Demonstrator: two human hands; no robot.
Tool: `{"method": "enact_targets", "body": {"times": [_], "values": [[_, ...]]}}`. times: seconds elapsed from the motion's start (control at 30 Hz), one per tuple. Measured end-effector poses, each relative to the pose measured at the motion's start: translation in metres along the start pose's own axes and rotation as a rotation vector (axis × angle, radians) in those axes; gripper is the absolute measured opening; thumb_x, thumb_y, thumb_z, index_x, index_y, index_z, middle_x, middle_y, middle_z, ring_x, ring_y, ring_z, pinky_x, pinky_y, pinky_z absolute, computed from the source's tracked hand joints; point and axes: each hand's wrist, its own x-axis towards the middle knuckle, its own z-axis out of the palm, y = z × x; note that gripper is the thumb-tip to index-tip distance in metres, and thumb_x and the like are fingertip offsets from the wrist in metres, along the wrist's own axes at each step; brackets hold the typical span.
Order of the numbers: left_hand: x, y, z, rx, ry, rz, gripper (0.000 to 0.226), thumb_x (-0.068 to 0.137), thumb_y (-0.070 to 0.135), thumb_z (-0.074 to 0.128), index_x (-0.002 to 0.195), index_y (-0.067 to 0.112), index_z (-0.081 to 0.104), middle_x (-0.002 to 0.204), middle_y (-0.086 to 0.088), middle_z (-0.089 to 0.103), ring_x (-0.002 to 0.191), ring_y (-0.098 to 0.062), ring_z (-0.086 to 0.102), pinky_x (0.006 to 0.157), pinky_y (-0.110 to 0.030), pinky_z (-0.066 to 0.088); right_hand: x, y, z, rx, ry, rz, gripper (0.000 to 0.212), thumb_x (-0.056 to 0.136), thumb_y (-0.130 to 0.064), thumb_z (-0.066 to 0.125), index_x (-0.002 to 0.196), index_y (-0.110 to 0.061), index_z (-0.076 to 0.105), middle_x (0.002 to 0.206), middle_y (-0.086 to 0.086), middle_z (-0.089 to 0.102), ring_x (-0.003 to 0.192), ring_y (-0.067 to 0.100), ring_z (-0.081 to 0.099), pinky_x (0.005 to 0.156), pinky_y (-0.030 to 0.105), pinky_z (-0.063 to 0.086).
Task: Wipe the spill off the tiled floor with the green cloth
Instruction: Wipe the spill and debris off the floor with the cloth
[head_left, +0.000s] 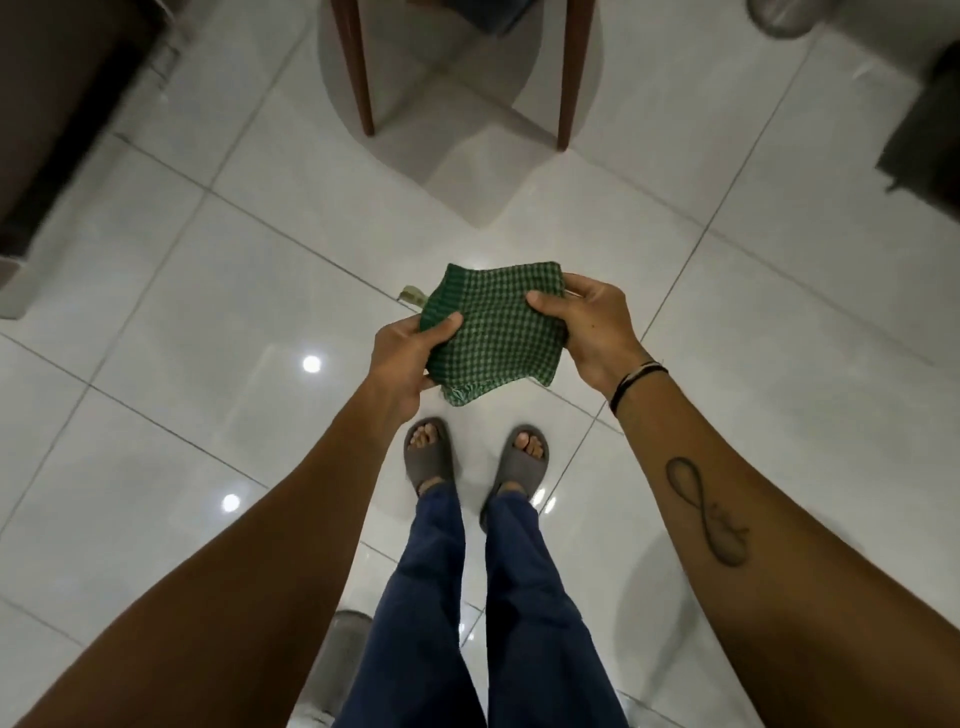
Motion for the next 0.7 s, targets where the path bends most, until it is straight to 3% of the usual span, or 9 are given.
{"method": "enact_targets", "body": {"times": [0.13, 0.23, 0.33, 0.4, 0.47, 0.57, 0.7], "values": [[0.061, -0.074, -0.019, 0.009, 0.024, -0.056, 0.038, 0.107, 0.013, 0.070, 0.144, 0.004, 0.070, 0.142, -0.017, 0.076, 0.132, -0.039, 0.072, 0.113, -0.057, 0.060, 0.041, 0.104, -0.023, 0.112, -0.040, 0.146, 0.044, 0.094, 0.009, 0.075, 0.137, 0.001, 0.071, 0.126, 0.016, 0.081, 0.111, 0.026, 0.080, 0.089, 0.034, 0.069], [0.108, -0.137, -0.025, 0.033, 0.047, -0.099, 0.037, 0.111, 0.007, 0.062, 0.146, 0.000, 0.065, 0.149, -0.024, 0.070, 0.134, -0.043, 0.070, 0.115, -0.060, 0.058, 0.068, 0.182, -0.039, 0.024, -0.069, 0.205, 0.066, 0.093, 0.016, 0.073, 0.150, -0.014, 0.061, 0.127, 0.007, 0.079, 0.109, 0.021, 0.079, 0.082, 0.033, 0.069], [0.145, -0.193, -0.026, 0.173, 0.089, -0.132, 0.034, 0.112, 0.005, 0.059, 0.145, -0.002, 0.065, 0.146, -0.026, 0.071, 0.137, -0.046, 0.068, 0.119, -0.063, 0.055, 0.091, 0.243, -0.048, -0.086, -0.010, 0.171, 0.086, 0.093, 0.021, 0.070, 0.161, -0.026, 0.046, 0.140, 0.010, 0.069, 0.123, 0.027, 0.073, 0.090, 0.049, 0.070], [0.167, -0.227, -0.026, 0.285, 0.086, -0.115, 0.032, 0.111, 0.004, 0.060, 0.142, -0.003, 0.066, 0.143, -0.025, 0.072, 0.135, -0.044, 0.069, 0.119, -0.062, 0.055, 0.109, 0.275, -0.057, -0.146, 0.059, 0.131, 0.083, 0.093, 0.022, 0.068, 0.160, -0.022, 0.048, 0.141, 0.015, 0.067, 0.130, 0.032, 0.070, 0.096, 0.061, 0.066], [0.184, -0.251, -0.026, 0.393, 0.086, -0.101, 0.029, 0.109, 0.007, 0.065, 0.136, 0.000, 0.071, 0.137, -0.021, 0.076, 0.129, -0.041, 0.072, 0.117, -0.058, 0.058, 0.127, 0.300, -0.065, -0.203, 0.083, 0.117, 0.074, 0.094, 0.022, 0.064, 0.155, -0.018, 0.053, 0.141, 0.016, 0.067, 0.132, 0.033, 0.068, 0.097, 0.063, 0.065], [0.216, -0.277, -0.025, 0.516, 0.121, -0.082, 0.029, 0.103, 0.014, 0.077, 0.130, 0.002, 0.076, 0.126, -0.017, 0.080, 0.115, -0.035, 0.078, 0.106, -0.046, 0.064, 0.153, 0.325, -0.079, -0.275, 0.097, 0.088, 0.066, 0.095, 0.020, 0.064, 0.150, -0.015, 0.057, 0.139, 0.015, 0.069, 0.131, 0.031, 0.069, 0.099, 0.057, 0.066], [0.257, -0.292, -0.014, 0.494, 0.116, -0.090, 0.026, 0.097, 0.011, 0.083, 0.121, 0.000, 0.080, 0.114, -0.012, 0.081, 0.092, -0.020, 0.080, 0.091, -0.032, 0.068, 0.186, 0.336, -0.093, -0.394, 0.118, 0.008, 0.059, 0.096, 0.018, 0.064, 0.149, -0.009, 0.059, 0.141, 0.010, 0.069, 0.129, 0.021, 0.067, 0.106, 0.051, 0.063]]}}
